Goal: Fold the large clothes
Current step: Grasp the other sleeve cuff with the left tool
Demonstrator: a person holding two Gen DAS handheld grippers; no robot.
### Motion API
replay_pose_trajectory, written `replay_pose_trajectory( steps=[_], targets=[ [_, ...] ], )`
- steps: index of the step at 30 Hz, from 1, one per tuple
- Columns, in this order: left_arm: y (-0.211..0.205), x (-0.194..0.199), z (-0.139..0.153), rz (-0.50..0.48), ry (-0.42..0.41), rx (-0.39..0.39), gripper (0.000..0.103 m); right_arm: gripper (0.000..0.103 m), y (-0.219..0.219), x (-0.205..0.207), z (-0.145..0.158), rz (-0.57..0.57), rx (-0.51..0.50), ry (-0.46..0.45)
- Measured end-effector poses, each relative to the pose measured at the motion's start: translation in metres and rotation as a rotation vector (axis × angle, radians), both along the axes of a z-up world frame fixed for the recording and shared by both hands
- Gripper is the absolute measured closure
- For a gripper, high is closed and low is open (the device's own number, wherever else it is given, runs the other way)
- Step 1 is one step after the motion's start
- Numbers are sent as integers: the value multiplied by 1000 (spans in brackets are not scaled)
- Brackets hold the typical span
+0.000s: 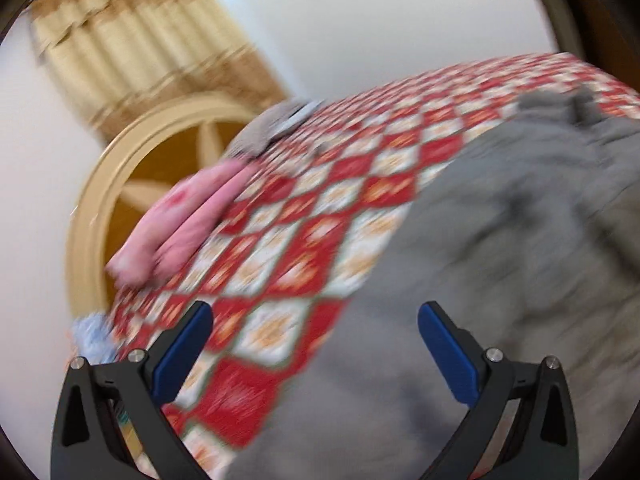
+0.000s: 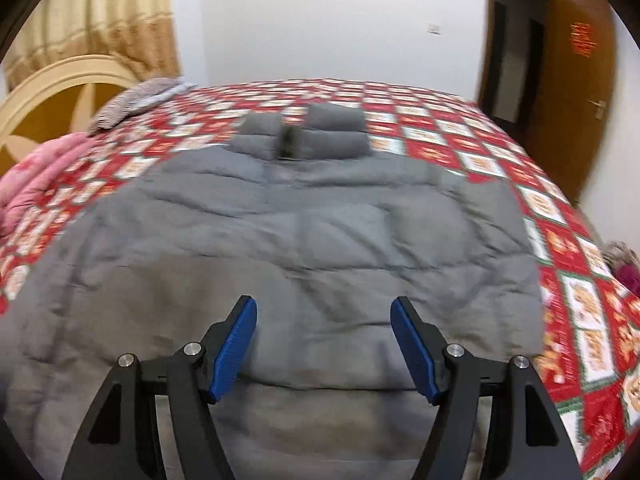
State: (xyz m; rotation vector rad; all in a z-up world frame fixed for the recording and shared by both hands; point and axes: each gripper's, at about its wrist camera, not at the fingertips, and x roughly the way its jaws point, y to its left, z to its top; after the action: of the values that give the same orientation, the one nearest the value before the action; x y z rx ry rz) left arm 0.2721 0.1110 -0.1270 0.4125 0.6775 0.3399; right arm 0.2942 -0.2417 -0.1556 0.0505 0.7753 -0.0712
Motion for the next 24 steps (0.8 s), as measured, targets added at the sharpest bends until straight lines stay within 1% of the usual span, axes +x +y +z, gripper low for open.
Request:
replay_pose_trajectory(
  steps=[1,3,4,7,11,14,15,18,19,22,23,24],
  targets=[
    [24,-6,-8,49,21,-10,0,34,8,4,-1,22,3,10],
    [50,-15,-20,98,62,-44,0,34,24,11,-8,49,-26,29],
    [65,-21,-27,122,84,-74,0,34,33,16,-16,60,-50,47],
    [85,-33,-43,157,120,-131,0,34,42,23,-39,54,-65,95],
    [89,-43,-54,173,130,-190,0,33,45,28,-48,46,-104,112],
    [86,-55,-53,176,132,-263,0,31,46,27,-50,45,-122,110],
    [85,-55,-54,171,141,-299,0,31,46,28,-49,44,-124,109],
    [77,-56,-55,151,158,-375,0,31,43,19,-41,46,-128,104],
    [73,-54,-57,136,160,-391,0,31,43,11,-34,44,-124,96],
    [64,-46,-69,111,180,-398,0,31,44,-21,-14,90,-115,46],
    [62,-45,-71,107,184,-404,9,31,45,-31,-11,104,-122,30],
    [61,-43,-74,96,191,-420,23,31,46,-37,-9,111,-126,22]
  ],
)
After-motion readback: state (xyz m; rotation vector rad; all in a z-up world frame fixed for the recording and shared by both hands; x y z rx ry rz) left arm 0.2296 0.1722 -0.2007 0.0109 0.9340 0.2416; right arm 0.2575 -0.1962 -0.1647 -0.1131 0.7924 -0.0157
